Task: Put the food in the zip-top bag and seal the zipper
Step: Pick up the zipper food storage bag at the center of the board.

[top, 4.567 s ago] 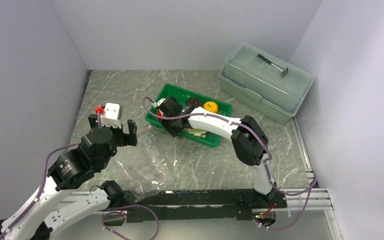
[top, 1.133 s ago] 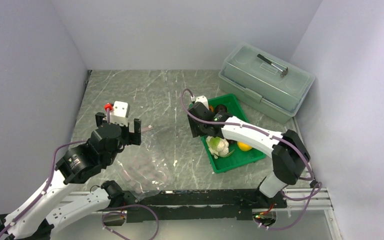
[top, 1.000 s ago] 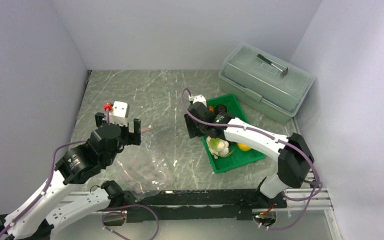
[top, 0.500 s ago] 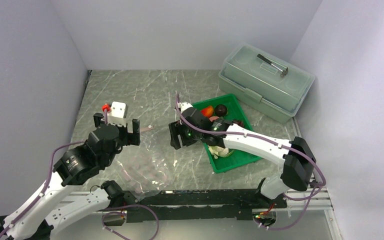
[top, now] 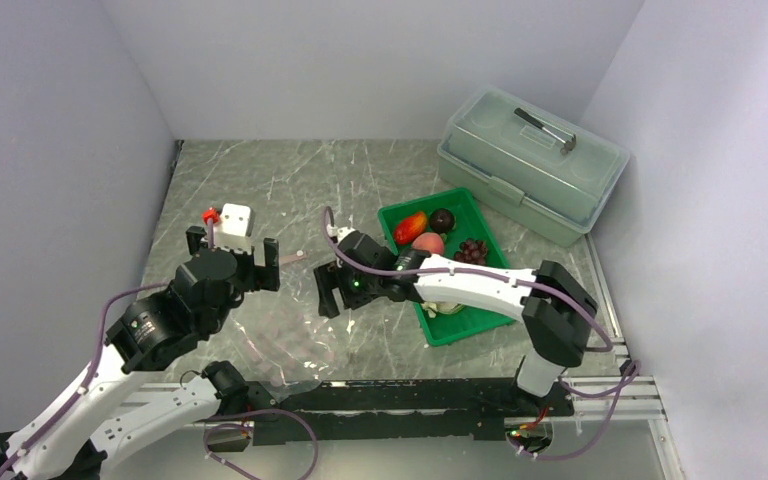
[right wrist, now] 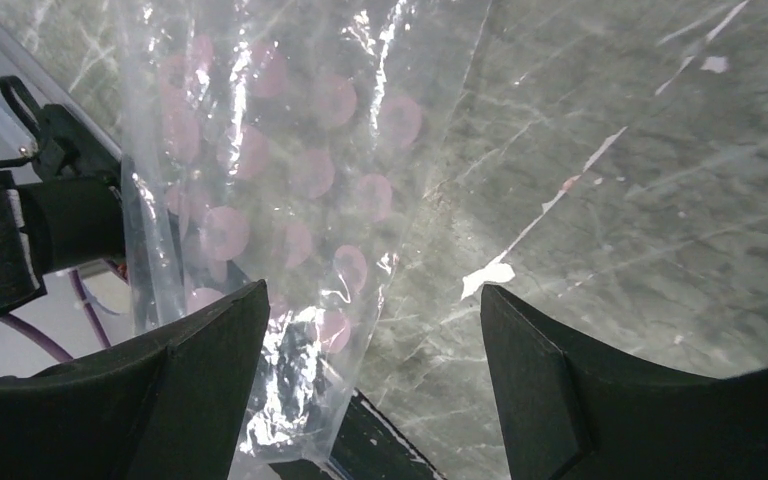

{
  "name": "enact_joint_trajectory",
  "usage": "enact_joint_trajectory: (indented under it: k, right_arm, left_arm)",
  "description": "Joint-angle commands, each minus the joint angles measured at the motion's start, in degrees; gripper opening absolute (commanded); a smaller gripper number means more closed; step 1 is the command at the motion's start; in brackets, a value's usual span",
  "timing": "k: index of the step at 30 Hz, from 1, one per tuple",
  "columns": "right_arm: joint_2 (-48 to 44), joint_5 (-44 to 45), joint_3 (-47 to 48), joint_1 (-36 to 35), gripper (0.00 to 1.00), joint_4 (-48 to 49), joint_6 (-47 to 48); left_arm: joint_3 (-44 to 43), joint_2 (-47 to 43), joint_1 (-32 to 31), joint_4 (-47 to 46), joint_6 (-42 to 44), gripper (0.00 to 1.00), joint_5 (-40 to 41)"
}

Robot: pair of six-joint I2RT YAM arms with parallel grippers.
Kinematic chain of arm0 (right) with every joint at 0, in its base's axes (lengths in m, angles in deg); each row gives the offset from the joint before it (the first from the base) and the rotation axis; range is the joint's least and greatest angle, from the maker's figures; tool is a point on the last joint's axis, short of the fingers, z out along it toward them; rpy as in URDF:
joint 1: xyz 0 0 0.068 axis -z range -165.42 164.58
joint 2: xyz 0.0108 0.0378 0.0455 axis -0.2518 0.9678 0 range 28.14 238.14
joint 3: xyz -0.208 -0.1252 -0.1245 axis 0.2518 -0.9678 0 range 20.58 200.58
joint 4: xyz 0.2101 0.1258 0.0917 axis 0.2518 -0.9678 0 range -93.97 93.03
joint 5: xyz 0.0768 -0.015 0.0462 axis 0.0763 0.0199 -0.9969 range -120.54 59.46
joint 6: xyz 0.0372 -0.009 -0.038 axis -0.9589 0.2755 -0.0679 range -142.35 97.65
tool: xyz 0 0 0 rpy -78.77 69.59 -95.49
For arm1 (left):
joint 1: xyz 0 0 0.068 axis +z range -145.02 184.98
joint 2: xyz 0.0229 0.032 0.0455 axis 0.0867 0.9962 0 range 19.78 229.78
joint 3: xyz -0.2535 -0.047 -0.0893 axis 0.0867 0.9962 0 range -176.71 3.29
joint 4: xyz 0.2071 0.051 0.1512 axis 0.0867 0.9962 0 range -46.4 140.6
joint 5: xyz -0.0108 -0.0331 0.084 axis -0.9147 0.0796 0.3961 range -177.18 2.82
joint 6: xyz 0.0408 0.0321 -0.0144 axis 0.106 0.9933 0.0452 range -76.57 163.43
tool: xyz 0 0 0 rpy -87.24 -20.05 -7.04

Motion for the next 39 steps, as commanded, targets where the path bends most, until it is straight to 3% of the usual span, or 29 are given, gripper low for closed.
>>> enact_joint_trajectory:
  k: [1, 26, 33, 39]
  right_arm:
    - [3.10, -3.31, 2.88, -0.87, 0.81, 3.63, -1.37]
    - [12.48, -4.07, 6.97, -3.57, 0.80, 3.87, -2.42]
    - [13.65, -4.49, 5.96, -3.67, 0.70, 4.84, -2.78]
    - [13.44, -5.17, 5.06, -3.85, 0.50, 5.82, -2.78]
  left_arm:
    - [-0.70, -0.55, -0.04, -0.15, -1.03, 0.99, 0.54]
    - [-0.51, -0.81, 0.01, -0.41, -1.03, 0.99, 0.24]
    - [-0.60, -0.71, -0.03, -0.23, -1.17, 0.99, 0.41]
    - [-0.57, -0.65, -0.04, -0.11, -1.17, 0.99, 0.49]
